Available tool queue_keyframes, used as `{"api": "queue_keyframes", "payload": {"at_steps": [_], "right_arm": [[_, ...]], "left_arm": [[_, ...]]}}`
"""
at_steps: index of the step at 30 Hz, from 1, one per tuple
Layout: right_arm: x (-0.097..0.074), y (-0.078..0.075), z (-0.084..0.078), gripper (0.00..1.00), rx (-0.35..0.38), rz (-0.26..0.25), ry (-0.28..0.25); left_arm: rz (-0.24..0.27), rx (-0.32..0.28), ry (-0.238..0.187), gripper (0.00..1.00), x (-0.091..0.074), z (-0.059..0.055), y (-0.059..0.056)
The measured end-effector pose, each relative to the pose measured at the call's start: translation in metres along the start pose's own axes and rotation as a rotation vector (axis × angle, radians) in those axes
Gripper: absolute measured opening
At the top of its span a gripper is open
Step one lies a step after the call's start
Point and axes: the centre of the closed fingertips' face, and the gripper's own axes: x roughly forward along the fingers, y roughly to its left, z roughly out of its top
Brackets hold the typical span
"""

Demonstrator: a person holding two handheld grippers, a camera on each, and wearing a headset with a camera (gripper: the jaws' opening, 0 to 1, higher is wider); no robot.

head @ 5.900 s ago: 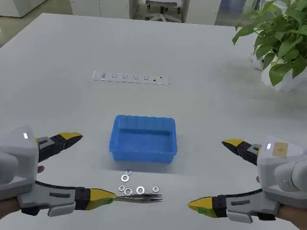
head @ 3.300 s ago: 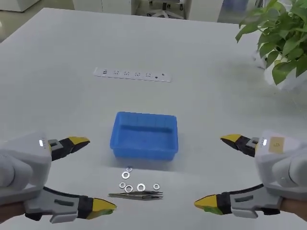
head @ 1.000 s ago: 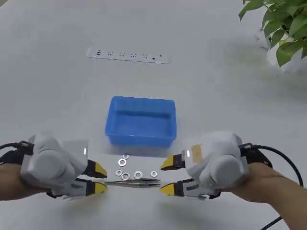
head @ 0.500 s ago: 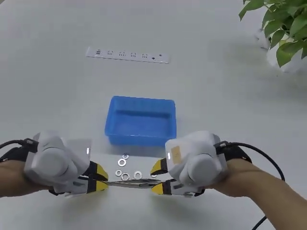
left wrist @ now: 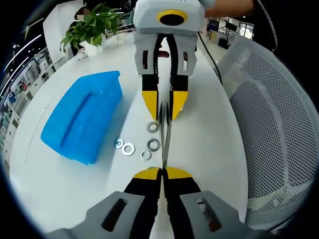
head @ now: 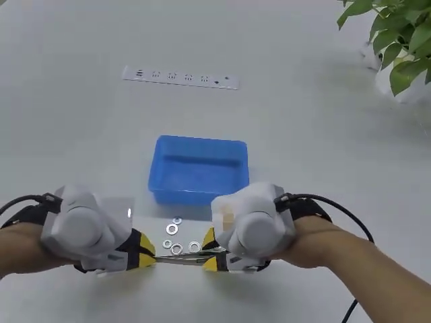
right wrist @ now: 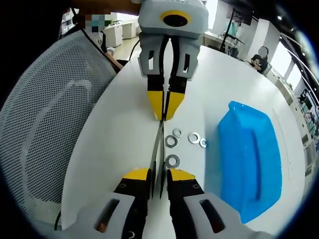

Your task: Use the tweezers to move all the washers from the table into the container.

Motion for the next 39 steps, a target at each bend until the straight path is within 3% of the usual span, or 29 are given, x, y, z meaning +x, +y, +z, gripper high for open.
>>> {"api": "queue_keyframes", "payload": {"at_steps": [13,20,28,39], "right_arm": [[0.001,-0.003,0.001,0.12,0.035,-0.006,-0.005],[0.001,-0.002,0.001,0.12,0.038,-0.018,-0.006],[-0.002,-0.002,-0.001,0.12,0.047,-0.039,-0.008],[-0.009,-0.002,-0.002,0.12,0.065,-0.064,-0.031]], "left_arm": [[0.019,0.024,0.003,0.06,-0.001,0.000,0.001],[0.032,0.007,-0.015,0.05,-0.012,0.009,0.002],[0.051,0.020,-0.044,0.05,-0.026,0.027,-0.001],[0.078,0.063,-0.123,0.05,-0.043,0.067,-0.001]]}}
